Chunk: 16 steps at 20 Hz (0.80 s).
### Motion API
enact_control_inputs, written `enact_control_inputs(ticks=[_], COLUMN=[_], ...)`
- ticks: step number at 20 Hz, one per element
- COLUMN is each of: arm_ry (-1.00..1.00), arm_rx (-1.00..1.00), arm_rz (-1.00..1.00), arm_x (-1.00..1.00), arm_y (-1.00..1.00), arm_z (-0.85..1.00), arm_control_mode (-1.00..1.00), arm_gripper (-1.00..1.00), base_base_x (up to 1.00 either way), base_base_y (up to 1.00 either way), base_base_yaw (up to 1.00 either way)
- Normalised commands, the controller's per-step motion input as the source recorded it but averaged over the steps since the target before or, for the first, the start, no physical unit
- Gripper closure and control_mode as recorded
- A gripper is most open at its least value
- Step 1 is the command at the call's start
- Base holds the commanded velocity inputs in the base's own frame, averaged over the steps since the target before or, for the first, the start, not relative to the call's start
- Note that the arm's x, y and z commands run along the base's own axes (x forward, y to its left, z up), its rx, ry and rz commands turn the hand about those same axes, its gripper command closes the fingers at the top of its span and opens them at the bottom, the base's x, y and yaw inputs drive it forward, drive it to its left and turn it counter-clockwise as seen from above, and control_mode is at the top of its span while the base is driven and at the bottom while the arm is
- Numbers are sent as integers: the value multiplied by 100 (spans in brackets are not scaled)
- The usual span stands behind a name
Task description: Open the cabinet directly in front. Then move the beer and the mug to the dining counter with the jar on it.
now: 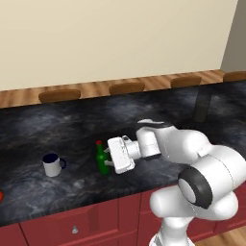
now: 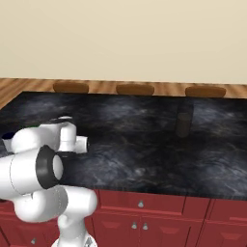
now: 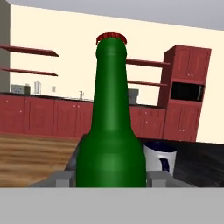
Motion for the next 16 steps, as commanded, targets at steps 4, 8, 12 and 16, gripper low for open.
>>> enact_control_inputs(ticks=[4, 8, 12, 16], arm_ry=[0, 2, 1, 4], arm_rx=[1, 0, 4, 16], arm_rz=[0, 0, 0, 0], arm_x=[1, 30, 7, 5], arm_y=[0, 0, -1, -1], arm_z=[-3, -39, -30, -29], arm_control_mode=[-100, -100, -100, -100], arm_gripper=[100, 100, 100, 100], base_base_x=[0, 0, 0, 0], base_base_y=[0, 0, 0, 0], base_base_yaw=[0, 0, 0, 0])
